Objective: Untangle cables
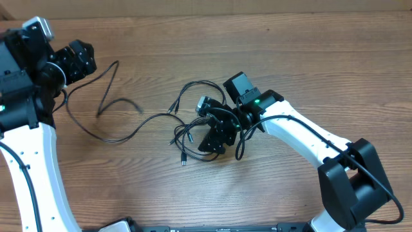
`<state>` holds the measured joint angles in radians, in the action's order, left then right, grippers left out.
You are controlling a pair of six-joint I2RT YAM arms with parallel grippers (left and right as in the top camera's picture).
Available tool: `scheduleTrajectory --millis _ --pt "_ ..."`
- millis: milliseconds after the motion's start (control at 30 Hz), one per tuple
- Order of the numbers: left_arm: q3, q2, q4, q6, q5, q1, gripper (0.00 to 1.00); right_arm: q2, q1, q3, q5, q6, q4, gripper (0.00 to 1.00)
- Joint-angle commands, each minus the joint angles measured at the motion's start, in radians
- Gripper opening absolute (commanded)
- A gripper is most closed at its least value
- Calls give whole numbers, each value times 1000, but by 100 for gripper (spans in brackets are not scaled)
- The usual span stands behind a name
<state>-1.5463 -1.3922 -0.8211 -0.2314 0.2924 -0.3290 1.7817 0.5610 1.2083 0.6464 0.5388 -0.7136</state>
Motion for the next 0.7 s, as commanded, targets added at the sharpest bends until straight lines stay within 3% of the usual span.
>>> scheduleTrajectory --millis 0,100,433,667 --pt "-22 -27 -57 -31 -288 -4 100 6 1 19 -1 9 -6 94" --pt "-22 -30 -98 -38 -348 -4 100 6 1 19 -1 9 -4 94" --pt "2 -64 -394 -24 -270 31 100 6 1 19 -1 8 -2 93" --pt "161 -130 -354 -83 -274 85 100 6 1 19 -1 8 -7 93"
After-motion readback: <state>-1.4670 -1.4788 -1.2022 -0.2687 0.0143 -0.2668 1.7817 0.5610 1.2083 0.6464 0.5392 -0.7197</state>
